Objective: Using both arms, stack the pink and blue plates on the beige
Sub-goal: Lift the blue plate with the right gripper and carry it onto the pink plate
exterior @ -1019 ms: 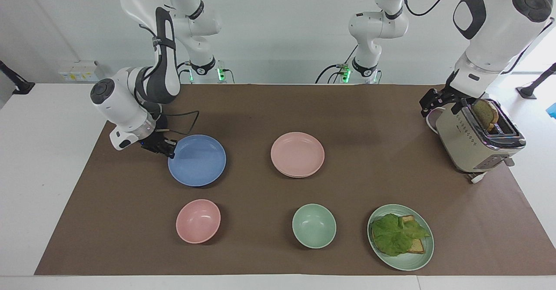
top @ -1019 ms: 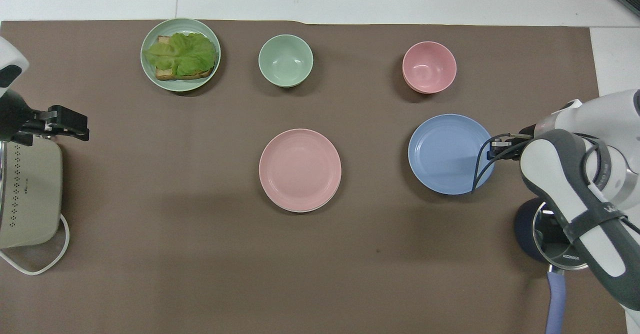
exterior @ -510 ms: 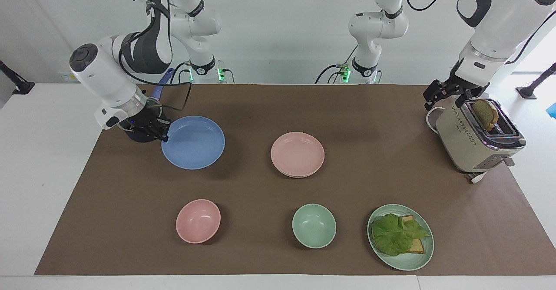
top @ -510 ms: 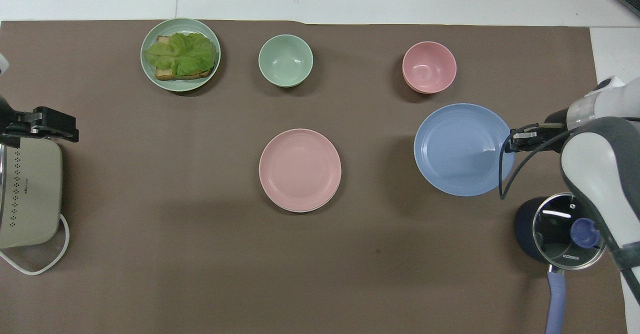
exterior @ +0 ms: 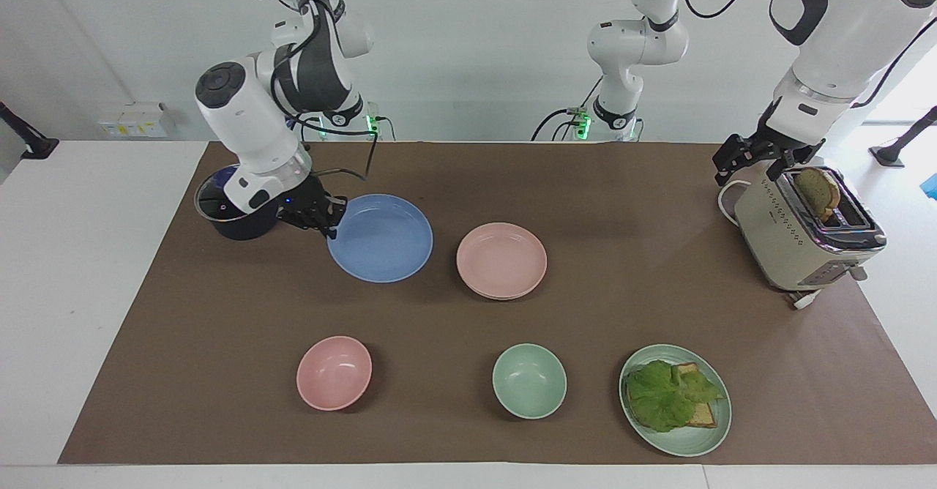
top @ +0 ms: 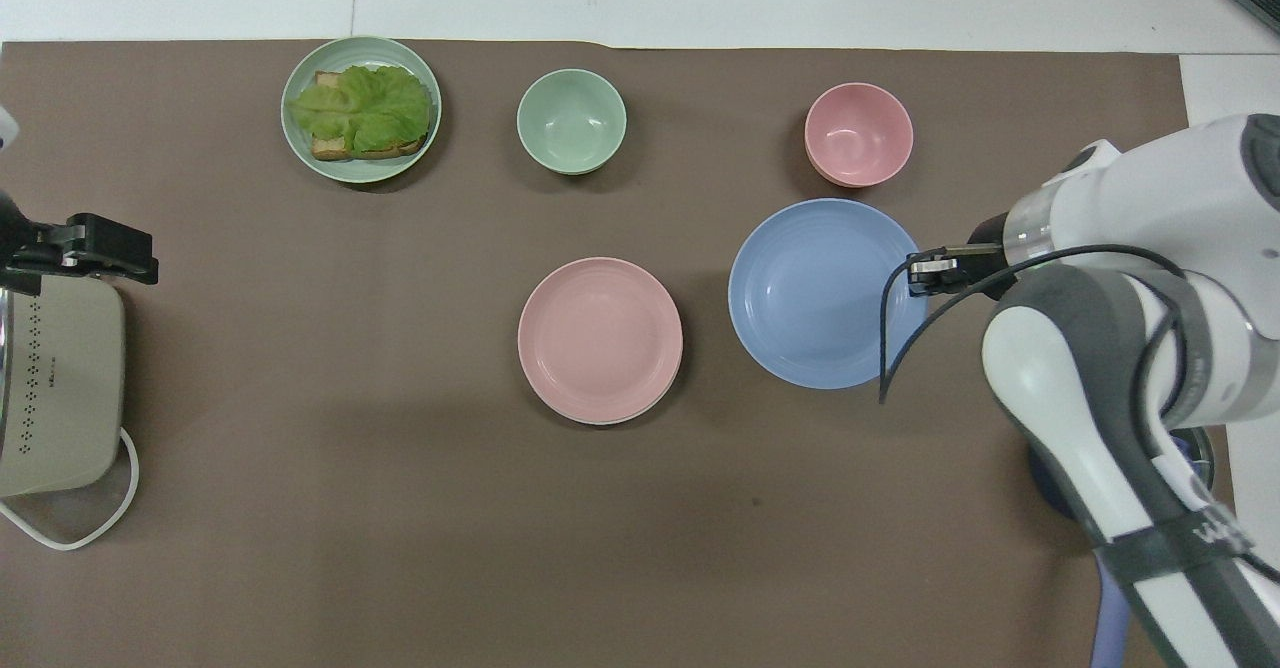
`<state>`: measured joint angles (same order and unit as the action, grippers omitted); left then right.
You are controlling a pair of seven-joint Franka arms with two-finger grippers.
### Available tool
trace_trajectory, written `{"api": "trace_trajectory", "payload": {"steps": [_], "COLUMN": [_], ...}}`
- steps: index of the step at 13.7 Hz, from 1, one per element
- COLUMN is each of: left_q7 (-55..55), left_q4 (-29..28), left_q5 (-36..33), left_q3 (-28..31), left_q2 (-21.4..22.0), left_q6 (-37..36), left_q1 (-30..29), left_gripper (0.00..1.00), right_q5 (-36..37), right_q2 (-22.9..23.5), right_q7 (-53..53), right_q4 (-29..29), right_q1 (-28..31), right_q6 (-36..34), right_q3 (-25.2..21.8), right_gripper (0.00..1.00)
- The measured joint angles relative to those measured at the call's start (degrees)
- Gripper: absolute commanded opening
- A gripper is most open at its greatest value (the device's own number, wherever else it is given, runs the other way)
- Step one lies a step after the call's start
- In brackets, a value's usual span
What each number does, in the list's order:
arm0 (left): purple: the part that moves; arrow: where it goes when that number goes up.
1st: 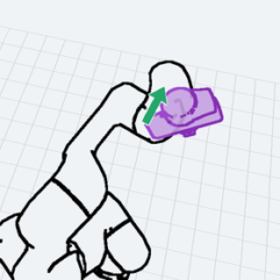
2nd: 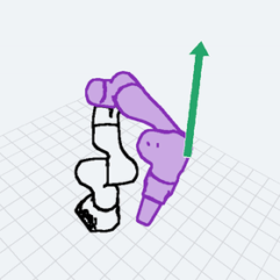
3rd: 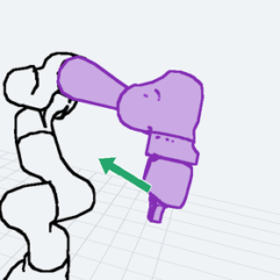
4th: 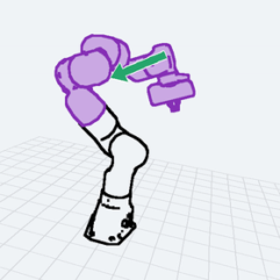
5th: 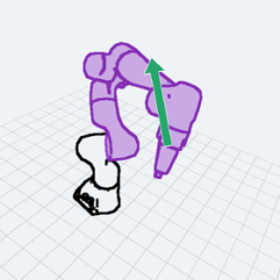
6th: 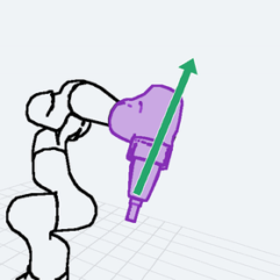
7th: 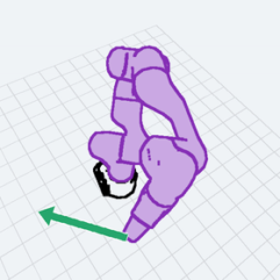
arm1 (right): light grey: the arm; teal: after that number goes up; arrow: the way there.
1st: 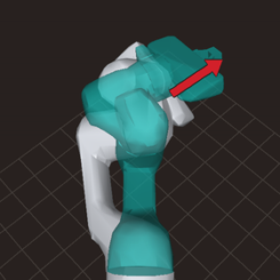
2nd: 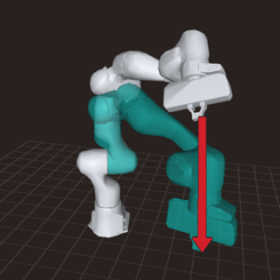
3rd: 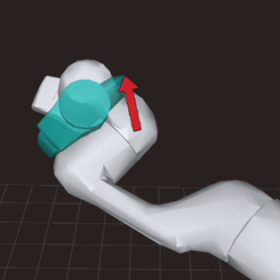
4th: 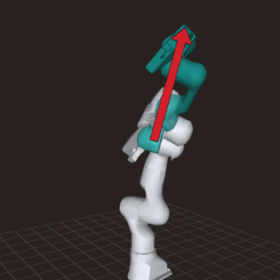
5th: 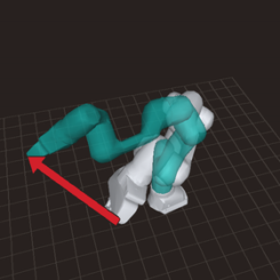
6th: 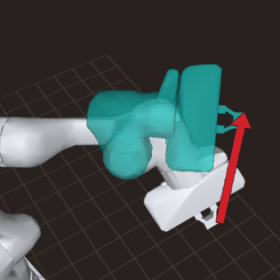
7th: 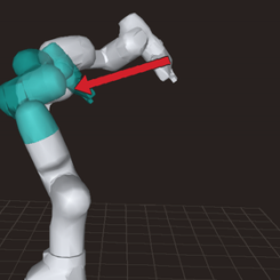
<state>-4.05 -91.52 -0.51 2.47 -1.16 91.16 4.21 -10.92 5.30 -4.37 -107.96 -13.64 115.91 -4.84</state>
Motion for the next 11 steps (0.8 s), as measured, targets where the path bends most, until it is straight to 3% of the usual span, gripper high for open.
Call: {"api": "trace_trajectory", "payload": {"steps": [8, 11], "left_q7": [0.0, 0.0], "left_q4": [0.0, 0.0], "left_q5": [0.0, 0.0], "left_q3": [0.08, 0.08], "left_q2": [0.0, 0.0], "left_q6": [0.0, 0.0], "left_q1": [-0.08, -0.08], "left_gripper": [1.0, 1.0], "right_q5": [-0.15, -0.19], "right_q2": [5.47, 7.1], "right_q7": [-8.48, -8.79], "right_q4": [-0.18, -0.18], "right_q1": [-11.68, -14.05], "right_q6": [10.57, 11.55], "right_q3": [0.3, 0.34], "right_gripper": [0.0, 0.0]}}
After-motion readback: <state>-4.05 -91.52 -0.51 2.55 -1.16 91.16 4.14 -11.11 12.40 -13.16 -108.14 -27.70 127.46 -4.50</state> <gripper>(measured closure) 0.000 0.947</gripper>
